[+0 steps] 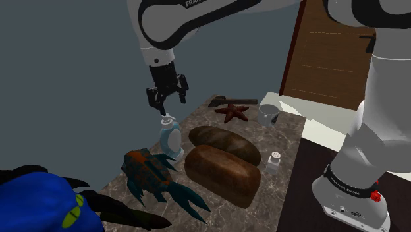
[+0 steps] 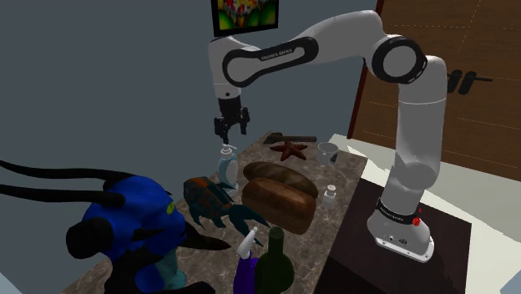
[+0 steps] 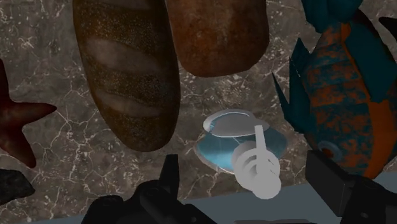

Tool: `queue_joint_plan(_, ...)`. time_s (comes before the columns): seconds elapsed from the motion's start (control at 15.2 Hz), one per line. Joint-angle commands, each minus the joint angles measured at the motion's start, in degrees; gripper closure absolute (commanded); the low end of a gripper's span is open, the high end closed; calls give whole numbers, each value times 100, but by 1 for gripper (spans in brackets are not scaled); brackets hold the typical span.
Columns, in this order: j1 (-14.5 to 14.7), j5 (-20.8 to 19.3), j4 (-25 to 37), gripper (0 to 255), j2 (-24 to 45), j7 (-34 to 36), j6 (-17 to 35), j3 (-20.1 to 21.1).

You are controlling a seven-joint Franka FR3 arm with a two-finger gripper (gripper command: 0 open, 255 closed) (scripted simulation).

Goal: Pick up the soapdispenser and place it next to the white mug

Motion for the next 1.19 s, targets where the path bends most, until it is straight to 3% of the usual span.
queue_joint_plan(0.0,156,-147,567,0,549,226,-118,23)
queue_joint_plan(0.07,219,-194,788,0,745,294,-177,21)
queue_joint_plan(0.59,203,-201,203,0,746,304,406,6)
queue_joint_plan(1.06,204,-202,206,0,747,305,405,6)
queue_joint_plan(1.12,204,-202,206,255,747,305,405,6)
